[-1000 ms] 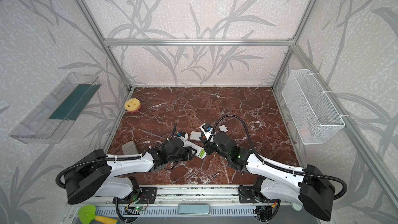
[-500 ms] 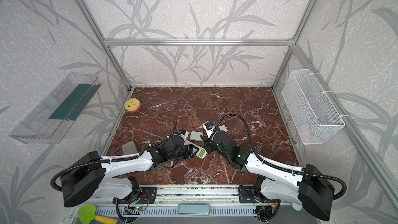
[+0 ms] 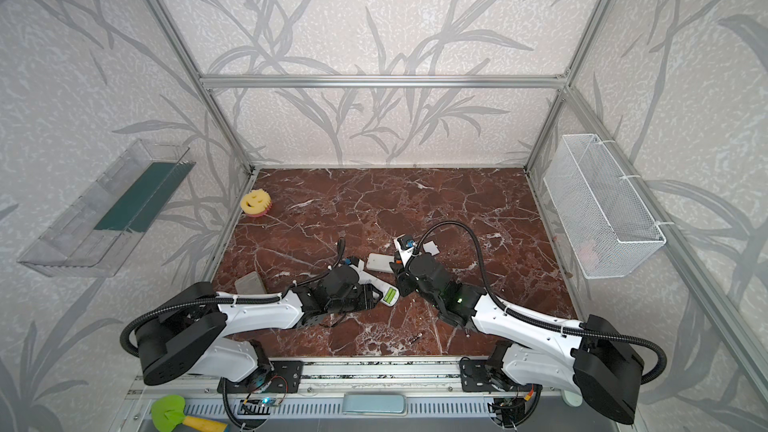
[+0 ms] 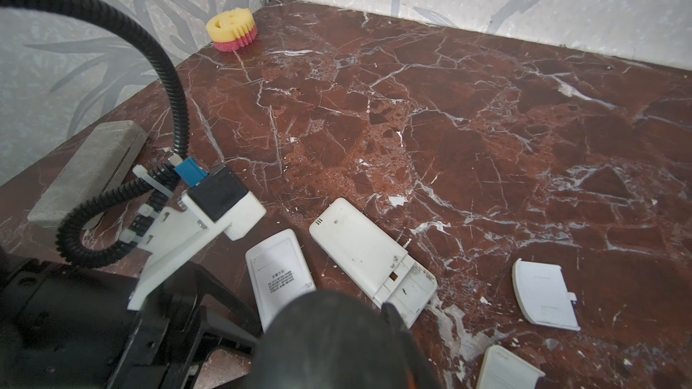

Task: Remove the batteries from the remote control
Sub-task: 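Insert the screwdriver tip beside the green batteries with the right gripper while left holds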

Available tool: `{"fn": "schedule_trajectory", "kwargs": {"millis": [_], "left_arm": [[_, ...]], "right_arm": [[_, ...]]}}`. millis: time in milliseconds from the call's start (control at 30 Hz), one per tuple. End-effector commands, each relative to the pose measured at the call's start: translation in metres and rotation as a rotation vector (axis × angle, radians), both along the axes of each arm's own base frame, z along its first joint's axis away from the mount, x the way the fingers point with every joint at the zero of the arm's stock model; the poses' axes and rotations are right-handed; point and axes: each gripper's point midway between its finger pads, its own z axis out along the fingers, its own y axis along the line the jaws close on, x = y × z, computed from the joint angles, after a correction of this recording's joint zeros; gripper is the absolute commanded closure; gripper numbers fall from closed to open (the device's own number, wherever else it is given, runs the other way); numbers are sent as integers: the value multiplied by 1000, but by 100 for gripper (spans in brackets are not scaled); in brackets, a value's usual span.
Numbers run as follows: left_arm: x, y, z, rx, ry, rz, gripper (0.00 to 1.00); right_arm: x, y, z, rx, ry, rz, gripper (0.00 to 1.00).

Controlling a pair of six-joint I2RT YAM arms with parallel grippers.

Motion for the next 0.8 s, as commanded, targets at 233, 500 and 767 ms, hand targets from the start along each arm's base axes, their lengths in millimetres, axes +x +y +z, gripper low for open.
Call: {"fn": "schedule_trajectory", "kwargs": {"millis": [233, 500, 767], "left_arm": [[42, -13, 2, -42, -70, 59, 47], [42, -10, -2, -38, -50, 67, 49], [35, -11, -7, -47, -10, 56, 52]], "right_arm": [[10, -7, 11, 64, 1, -95, 100], [14, -7, 16, 63, 9, -118, 100], [17, -13, 44, 37, -55, -148, 100]]}}
